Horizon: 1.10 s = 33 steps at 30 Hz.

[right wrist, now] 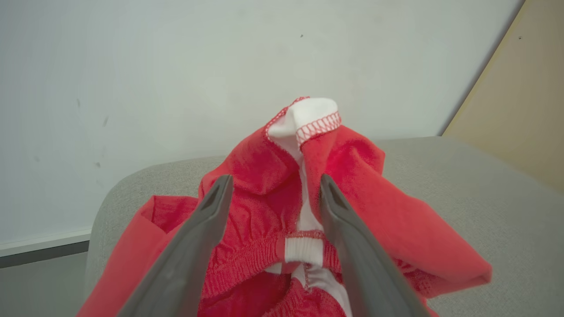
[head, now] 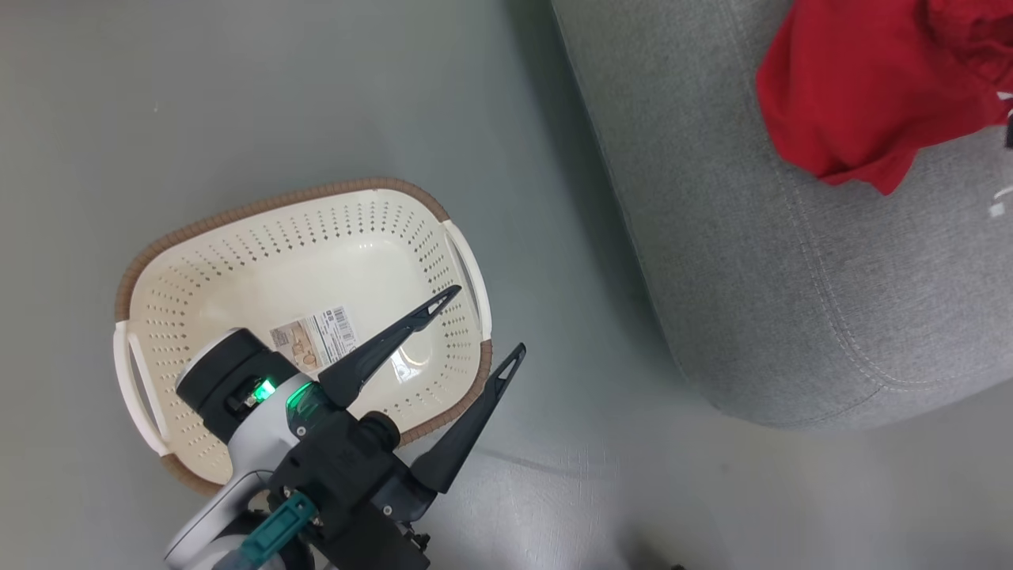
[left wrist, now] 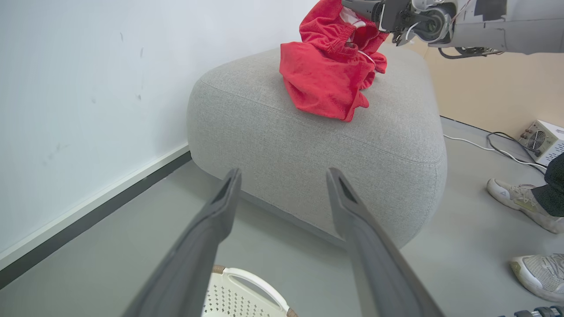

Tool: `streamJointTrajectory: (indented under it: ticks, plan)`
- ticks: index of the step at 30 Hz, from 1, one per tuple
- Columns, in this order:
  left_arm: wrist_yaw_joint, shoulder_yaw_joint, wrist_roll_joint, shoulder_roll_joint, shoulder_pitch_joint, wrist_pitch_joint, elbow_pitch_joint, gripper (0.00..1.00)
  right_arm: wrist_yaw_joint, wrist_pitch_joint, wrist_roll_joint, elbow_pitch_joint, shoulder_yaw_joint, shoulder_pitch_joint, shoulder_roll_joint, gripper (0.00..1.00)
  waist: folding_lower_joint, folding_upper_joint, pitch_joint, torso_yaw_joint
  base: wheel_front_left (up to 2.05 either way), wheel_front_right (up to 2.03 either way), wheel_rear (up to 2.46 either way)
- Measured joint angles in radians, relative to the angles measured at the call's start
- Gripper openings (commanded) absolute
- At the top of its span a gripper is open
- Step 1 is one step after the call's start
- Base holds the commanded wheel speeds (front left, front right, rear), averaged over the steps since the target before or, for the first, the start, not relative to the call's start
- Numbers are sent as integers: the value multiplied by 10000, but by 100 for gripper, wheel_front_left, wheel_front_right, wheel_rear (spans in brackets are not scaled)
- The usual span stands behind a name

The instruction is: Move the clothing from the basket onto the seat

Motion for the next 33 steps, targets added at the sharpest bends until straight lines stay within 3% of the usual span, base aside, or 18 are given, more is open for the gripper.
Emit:
streamJointTrajectory:
  ticks: [12, 30, 33]
  plan:
    - [403, 376, -378, -439, 126, -583, 928, 100, -13, -387, -234, -267, 224, 1536, 366, 100, 0, -1, -1073, 70, 0, 0, 0]
    - [1432, 1187, -978, -1104, 943, -1319, 2069, 100, -201, -650, -508, -3057, 713, 4212, 1001, 100, -3, -1, -2784, 1177, 0, 0, 0]
    - [1570, 1338, -1043, -1141, 1126, -1388, 2213, 100, -364, -650, -541, -3398, 759, 4487, 1108, 100, -3, -2, -3037, 1438, 0, 0, 0]
